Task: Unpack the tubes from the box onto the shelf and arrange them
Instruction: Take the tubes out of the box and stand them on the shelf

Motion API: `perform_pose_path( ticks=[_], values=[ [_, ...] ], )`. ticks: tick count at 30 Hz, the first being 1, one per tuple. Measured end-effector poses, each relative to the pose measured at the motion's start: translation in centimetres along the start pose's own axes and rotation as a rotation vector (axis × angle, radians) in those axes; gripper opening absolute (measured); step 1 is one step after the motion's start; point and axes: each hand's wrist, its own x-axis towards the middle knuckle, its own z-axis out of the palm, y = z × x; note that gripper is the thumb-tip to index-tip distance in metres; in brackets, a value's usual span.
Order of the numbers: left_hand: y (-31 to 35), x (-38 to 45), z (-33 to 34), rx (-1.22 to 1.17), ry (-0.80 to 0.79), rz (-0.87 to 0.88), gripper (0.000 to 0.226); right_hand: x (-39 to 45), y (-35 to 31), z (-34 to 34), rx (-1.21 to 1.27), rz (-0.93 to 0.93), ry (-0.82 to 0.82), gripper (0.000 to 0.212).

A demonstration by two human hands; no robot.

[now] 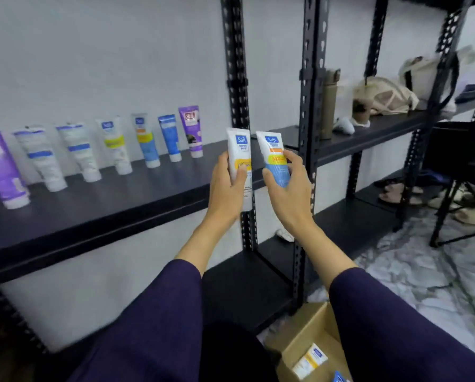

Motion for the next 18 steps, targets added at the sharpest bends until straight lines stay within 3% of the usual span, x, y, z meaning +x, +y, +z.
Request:
perform_pose_path(
  ticks=[4, 9, 18],
  values=[
    [3.2, 2.3, -9.0, 0.04, 0.163, 0.038, 0.04, 1.5, -5.8, 6.8, 0.135, -0.09, -0.101, 0.048],
    [3.7, 2.5, -18.6, 0.096, 0.331, 0.046, 0.032, 1.0, -10.3, 15.3, 0.229, -0.139, -0.268, 0.057],
    [-0.2, -0.1, -28.2, 0.265, 0.384, -0.03, 0.042, -3.5, -11.3, 23.8, 0.351, -0.058, -0.535, 0.058]
  ],
)
